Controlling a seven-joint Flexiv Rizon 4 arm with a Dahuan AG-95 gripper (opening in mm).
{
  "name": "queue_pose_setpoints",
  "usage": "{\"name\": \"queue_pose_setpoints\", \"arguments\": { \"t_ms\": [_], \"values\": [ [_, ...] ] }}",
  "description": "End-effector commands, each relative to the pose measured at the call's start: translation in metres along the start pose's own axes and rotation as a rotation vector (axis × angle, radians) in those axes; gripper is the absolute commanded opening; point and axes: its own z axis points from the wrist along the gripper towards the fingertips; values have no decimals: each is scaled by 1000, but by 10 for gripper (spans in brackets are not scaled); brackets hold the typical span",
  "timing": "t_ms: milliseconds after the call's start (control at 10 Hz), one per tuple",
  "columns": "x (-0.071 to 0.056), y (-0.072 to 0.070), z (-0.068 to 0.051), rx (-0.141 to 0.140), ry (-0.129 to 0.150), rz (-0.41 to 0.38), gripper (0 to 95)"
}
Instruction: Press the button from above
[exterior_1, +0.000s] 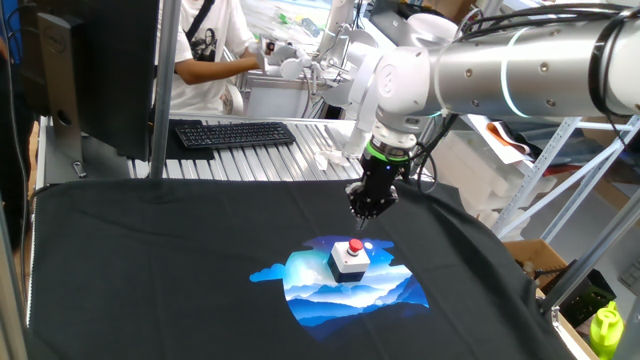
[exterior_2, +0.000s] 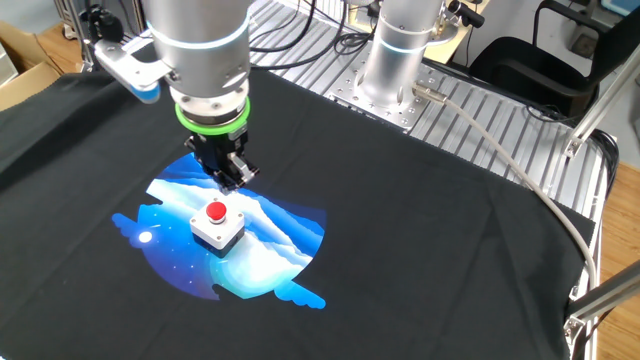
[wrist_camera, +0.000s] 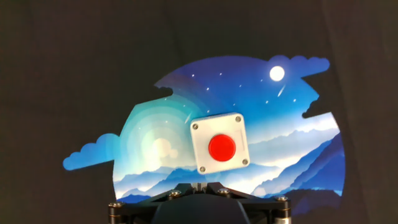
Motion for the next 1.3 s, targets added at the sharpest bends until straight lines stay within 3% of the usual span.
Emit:
{"name": "queue_pose_setpoints", "arguments": {
  "t_ms": [100,1100,1300],
  "values": [
    [-2,-3,1,-2,-2,-6,0],
    [-4,-14,22,-17,-19,-35,0],
    [-6,-15,24,-32,-17,-37,0]
  ]
}}
